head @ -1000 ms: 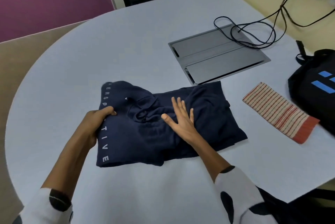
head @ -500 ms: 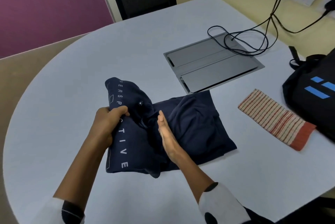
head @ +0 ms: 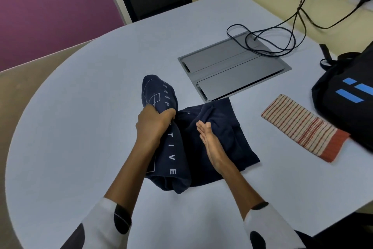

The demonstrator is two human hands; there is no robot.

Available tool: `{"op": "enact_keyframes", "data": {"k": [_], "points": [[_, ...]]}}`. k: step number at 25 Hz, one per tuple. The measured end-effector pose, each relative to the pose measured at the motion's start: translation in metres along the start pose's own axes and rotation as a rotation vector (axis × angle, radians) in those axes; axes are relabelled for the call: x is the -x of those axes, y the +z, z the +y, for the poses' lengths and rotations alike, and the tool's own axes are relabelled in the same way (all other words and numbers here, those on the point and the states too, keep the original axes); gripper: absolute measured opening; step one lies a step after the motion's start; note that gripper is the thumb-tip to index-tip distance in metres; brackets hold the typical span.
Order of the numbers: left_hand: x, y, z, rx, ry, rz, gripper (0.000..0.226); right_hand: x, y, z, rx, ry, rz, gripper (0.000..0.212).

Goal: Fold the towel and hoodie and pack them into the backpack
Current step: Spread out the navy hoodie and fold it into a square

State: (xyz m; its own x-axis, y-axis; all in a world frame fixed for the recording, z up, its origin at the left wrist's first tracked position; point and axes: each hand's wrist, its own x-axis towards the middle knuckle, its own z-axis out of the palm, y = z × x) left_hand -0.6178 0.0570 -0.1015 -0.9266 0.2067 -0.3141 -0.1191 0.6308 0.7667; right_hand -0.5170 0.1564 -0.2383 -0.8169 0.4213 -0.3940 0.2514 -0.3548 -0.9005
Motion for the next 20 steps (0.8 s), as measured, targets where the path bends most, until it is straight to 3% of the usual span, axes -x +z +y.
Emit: {"op": "enact_keyframes", "data": {"k": [2, 5, 8, 12, 14, 17, 20], "points": [[0.004, 0.021, 0.009, -0.083, 0.032, 0.021, 0.039, -0.001, -0.008, -0.012, -0.041, 0.042, -0.065, 0.109], [0.017, 0.062, 0.018, -0.263, 0.124, -0.025, 0.065, 0.0, -0.027, -0.038, -0.043, 0.05, -0.073, 0.084], [0.029, 0.102, 0.018, -0.329, 0.182, -0.1, 0.076, -0.003, -0.051, -0.05, 0.002, 0.047, -0.013, 0.087], [0.037, 0.131, 0.007, -0.294, 0.39, -0.264, 0.044, -0.001, -0.076, -0.063, -0.116, 0.061, -0.012, 0.042], [0.036, 0.127, -0.008, -0.22, 0.528, -0.275, 0.036, -0.006, -0.085, -0.063, -0.083, 0.038, 0.044, 0.031], [0.026, 0.11, -0.047, -0.274, 0.709, -0.181, 0.052, -0.016, -0.091, -0.06, 0.07, 0.012, 0.207, 0.026], [0.021, 0.1, -0.099, -0.65, 0.836, -0.152, 0.079, -0.02, -0.098, -0.042, 0.199, 0.012, 0.342, 0.018]]}}
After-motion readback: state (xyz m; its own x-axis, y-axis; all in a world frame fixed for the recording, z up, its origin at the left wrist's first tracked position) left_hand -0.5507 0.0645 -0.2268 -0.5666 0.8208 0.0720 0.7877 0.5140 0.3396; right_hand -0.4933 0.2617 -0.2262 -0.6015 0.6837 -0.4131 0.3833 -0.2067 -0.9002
